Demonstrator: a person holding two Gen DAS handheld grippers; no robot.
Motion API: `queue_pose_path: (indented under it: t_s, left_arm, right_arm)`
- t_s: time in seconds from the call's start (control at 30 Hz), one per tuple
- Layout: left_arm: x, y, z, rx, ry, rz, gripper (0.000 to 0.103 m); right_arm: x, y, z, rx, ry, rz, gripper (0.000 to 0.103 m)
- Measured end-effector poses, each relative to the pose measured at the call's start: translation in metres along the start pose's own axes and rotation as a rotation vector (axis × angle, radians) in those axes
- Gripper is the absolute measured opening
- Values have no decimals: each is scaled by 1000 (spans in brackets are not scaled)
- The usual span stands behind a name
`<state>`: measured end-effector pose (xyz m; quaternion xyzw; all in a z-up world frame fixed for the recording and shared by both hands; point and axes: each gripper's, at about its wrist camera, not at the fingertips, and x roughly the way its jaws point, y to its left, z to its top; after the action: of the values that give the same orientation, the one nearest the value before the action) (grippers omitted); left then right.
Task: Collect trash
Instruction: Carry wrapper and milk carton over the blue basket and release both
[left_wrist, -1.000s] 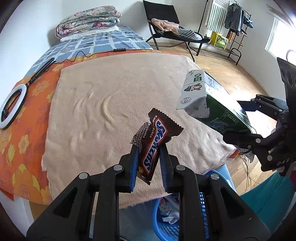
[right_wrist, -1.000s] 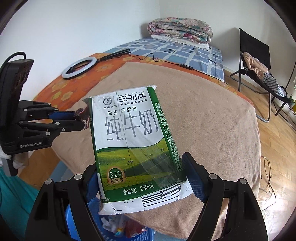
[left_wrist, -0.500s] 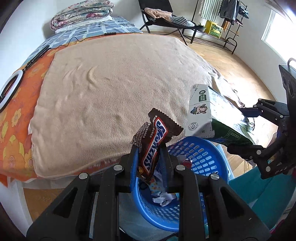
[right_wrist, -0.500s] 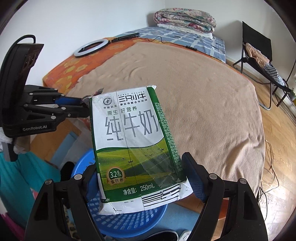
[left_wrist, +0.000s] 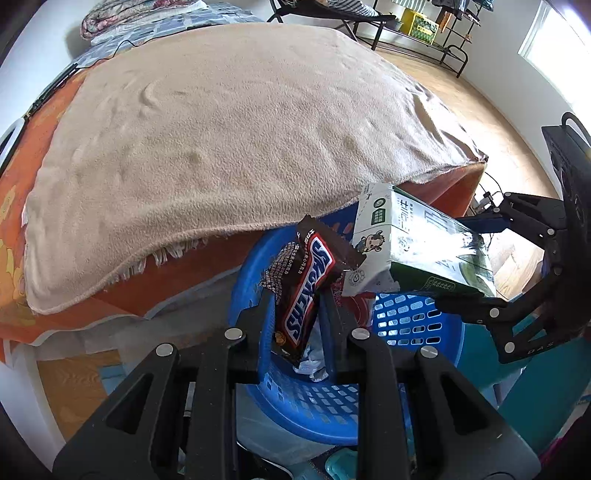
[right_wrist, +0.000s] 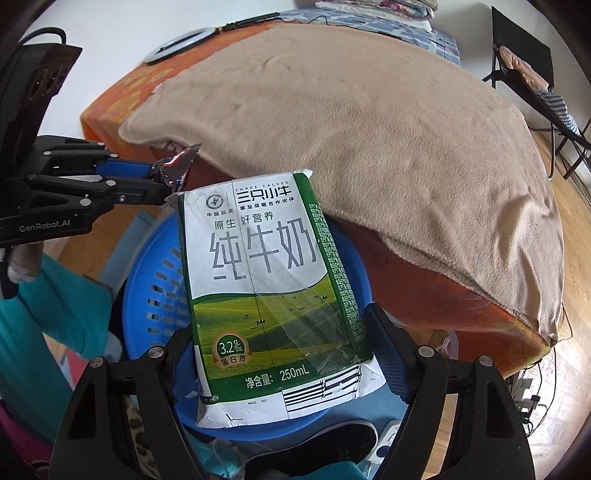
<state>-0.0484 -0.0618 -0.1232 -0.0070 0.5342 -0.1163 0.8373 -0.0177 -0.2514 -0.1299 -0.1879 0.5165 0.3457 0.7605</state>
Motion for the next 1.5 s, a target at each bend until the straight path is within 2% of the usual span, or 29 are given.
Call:
queue_pose_path:
  t_s: [0.17,0.23,0.33,0.63,0.93,1.27,1.5]
  left_arm:
    - [7,-4,-1,5,22,-7,21]
    - [10,-6,-1,6,32,-8,36]
    - [13,-8,-2,8,43,-10,48]
    - [22,-9,-8,10,67,-9,48]
    - [24,-5,-7,-12,63,-8,48]
    - [23,-5,-8,-12,68,-13,48]
    - [20,-3,-6,-23,58,-18,48]
  right_arm:
    - [12,4,-9,-20,33,-2,81]
    - [15,7,-12,-36,45,-3,81]
    - [20,14,-16,-68,58,-24,81]
    - [32,22,-23,-89,104,-26,81]
    - [33,10,-17,-59,81,-11,81]
    - [28,15,-16,-78,53,22,82]
    - [22,12,-8,-44,40,36,82]
